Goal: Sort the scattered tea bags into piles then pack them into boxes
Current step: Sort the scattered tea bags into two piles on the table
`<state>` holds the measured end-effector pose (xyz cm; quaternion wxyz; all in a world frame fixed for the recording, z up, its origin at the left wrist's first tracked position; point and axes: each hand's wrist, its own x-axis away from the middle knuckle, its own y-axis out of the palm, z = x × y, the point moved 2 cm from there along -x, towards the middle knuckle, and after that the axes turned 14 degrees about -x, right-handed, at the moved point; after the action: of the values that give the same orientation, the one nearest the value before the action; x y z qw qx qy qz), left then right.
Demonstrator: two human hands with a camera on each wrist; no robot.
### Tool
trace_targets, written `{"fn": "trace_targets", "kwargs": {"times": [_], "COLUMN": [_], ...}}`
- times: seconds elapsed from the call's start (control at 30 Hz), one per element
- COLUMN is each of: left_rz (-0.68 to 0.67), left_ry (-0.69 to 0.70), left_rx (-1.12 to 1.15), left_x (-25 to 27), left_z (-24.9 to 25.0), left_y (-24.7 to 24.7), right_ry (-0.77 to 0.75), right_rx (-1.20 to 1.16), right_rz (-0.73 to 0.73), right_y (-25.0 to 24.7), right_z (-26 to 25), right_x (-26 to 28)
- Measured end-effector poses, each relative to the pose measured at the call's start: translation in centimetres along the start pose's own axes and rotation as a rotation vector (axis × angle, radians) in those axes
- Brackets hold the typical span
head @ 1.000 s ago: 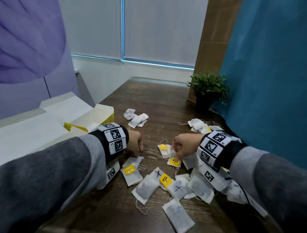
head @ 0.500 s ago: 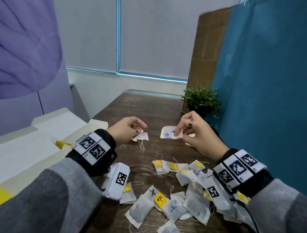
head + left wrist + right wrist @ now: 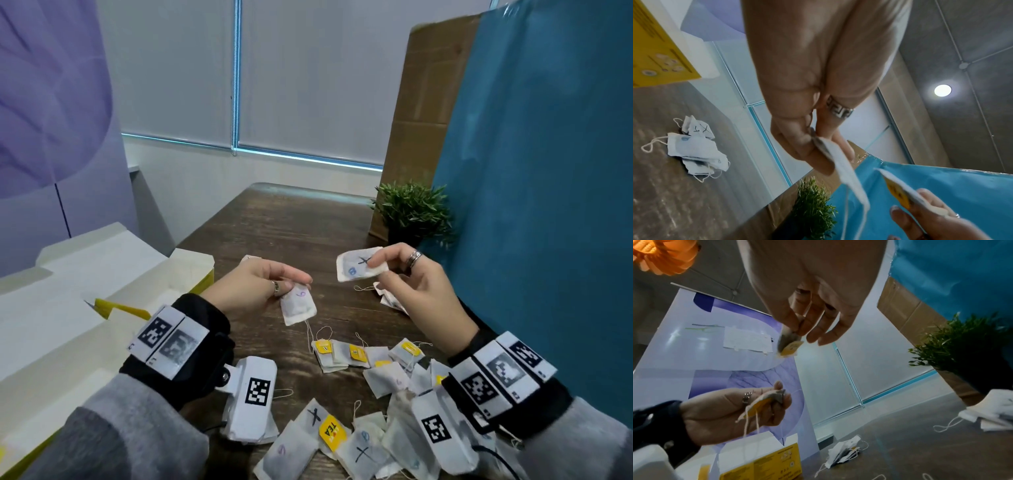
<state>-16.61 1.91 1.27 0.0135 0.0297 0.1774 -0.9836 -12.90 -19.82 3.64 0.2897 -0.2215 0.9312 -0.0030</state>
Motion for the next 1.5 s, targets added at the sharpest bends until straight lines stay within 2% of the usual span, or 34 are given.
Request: {"fn": "trace_targets", "kwargs": {"times": [0.13, 0.27, 0.37, 0.53, 0.67, 0.73, 0.87, 1.0, 1.1, 1.2, 1.27, 1.4, 1.5], "left_rz": [0.035, 0.111, 0.128, 0.165, 0.167, 0.157, 0.151, 0.102, 0.001, -0.071, -0.065, -0.043, -0.102], "left_ry": [-0.017, -0.041, -0.062, -0.024, -0.056, -0.088, -0.148, -0.19, -0.136, -0.063, -0.028, 0.01, 0.07], "left_rx": [0.033, 0.189, 0.266, 0.119, 0.017, 0.001, -0.025, 0.032, 0.168, 0.134, 0.133, 0.127, 0.057], "left_x": [-0.6, -0.9, -0.8, -0.8, -0.8, -0.7, -0.5, -0.3, -0.1, -0.1, -0.1, -0.2, -0.1], "left_z": [-1.0, -1.6, -2.3, -3.4, -4.4, -4.8, -4.7, -4.3, -3.4, -3.0, -2.9, -2.9, -2.6], "left_y": [-0.3, -0.1, -0.2, -1.1, -2.0, -2.4, -2.8, -2.4, -1.5, -0.7, -0.4, -0.5, -0.5], "right_ry": [0.118, 0.129, 0.174, 0.284, 0.422, 0.508, 0.604, 0.596, 0.541, 0.479, 0.464, 0.501, 0.583], "right_rx": [-0.068, -0.023, -0.103, -0.207, -0.342, -0.376, -0.3, -0.316, -0.346, -0.351, -0.333, -0.313, -0.375], "right_rz": [-0.013, -0.032, -0.041, 0.022, 0.059, 0.015, -0.116, -0.12, -0.096, -0.06, -0.051, -0.063, 0.0], "right_y": [0.9, 2.2, 2.9, 3.3, 3.7, 3.9, 4.1, 4.6, 5.5, 6.3, 6.6, 7.1, 7.0], "right_z": [0.4, 1.3, 2.0, 3.5, 4.6, 4.9, 5.4, 5.6, 5.1, 4.9, 4.8, 4.9, 5.2], "right_x": [-0.5, -1.3, -1.8, -2.0, -1.9, -1.6, -0.9, -1.1, -1.9, -2.8, -3.1, -2.8, -2.9]}}
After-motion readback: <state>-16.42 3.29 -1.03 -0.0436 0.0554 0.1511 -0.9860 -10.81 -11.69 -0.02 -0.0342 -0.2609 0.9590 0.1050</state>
